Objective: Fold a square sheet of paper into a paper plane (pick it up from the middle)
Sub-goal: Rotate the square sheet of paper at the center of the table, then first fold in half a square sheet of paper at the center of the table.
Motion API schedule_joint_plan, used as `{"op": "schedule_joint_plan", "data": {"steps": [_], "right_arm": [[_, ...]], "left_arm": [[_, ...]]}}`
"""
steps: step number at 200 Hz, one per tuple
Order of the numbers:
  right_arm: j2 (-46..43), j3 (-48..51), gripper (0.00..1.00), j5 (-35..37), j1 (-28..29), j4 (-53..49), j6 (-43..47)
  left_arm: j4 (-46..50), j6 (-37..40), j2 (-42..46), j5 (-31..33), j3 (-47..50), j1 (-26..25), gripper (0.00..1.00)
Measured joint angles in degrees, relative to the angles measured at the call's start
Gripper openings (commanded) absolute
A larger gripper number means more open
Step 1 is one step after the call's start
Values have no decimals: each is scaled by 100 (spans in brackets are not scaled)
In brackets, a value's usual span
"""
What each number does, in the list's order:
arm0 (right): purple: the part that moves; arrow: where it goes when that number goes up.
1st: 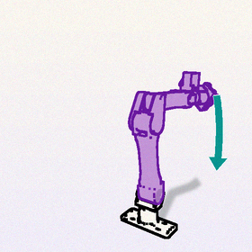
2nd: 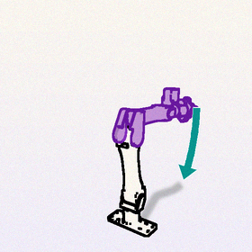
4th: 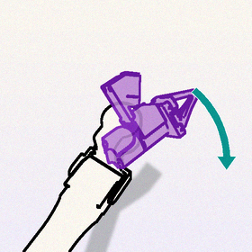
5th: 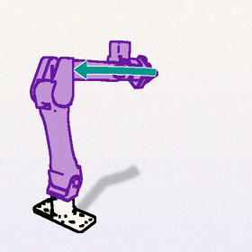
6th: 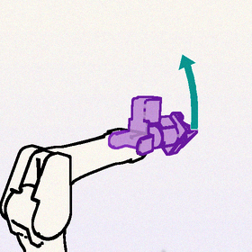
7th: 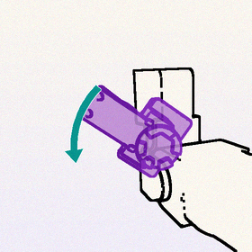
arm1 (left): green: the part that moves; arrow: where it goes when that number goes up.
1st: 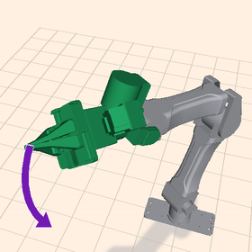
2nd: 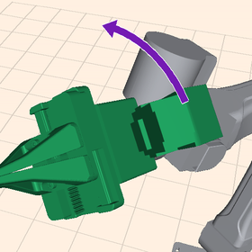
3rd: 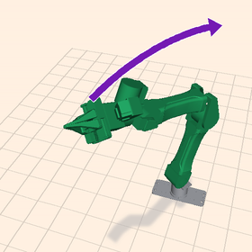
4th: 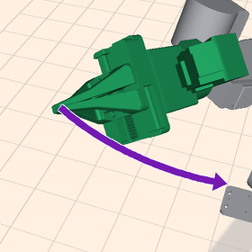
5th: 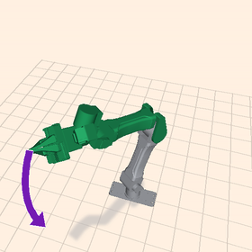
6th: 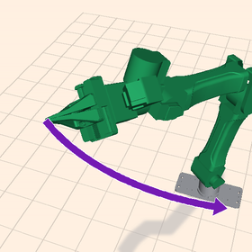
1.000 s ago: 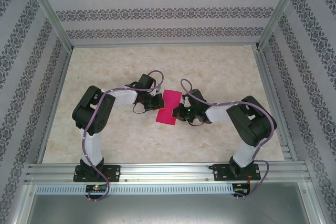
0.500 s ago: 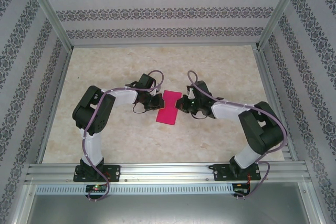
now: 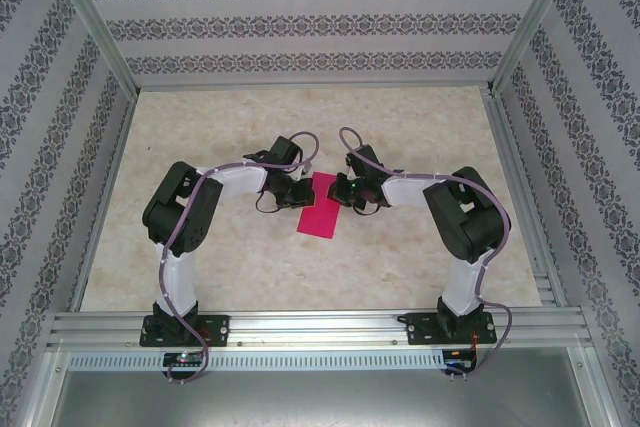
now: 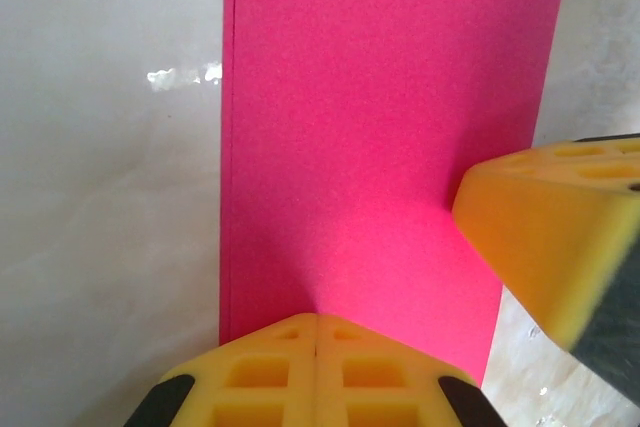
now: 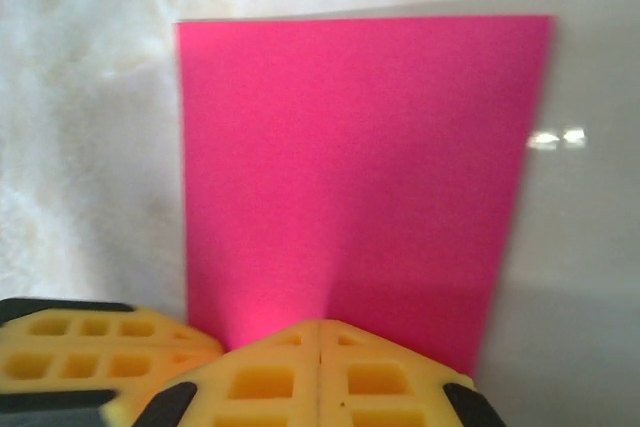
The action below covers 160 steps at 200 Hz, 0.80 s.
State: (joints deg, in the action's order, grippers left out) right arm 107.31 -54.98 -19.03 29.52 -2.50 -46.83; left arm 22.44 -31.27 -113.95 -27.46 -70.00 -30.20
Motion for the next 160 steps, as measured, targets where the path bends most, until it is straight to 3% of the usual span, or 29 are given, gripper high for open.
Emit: {"op": "schedule_joint_plan", "data": {"steps": [93, 121, 160], "right_arm": [[-1834, 1567, 0, 1589, 129, -566, -1469], [-2118, 1749, 0, 1473, 149, -302, -1399], [-2157, 1810, 0, 699, 7, 269, -953]], "left_arm": [[-455, -671, 1115, 162, 1049, -658, 12], [-824, -1029, 1410, 179, 1248, -848, 12], [-1296, -1451, 1390, 236, 1257, -1250, 3]]}}
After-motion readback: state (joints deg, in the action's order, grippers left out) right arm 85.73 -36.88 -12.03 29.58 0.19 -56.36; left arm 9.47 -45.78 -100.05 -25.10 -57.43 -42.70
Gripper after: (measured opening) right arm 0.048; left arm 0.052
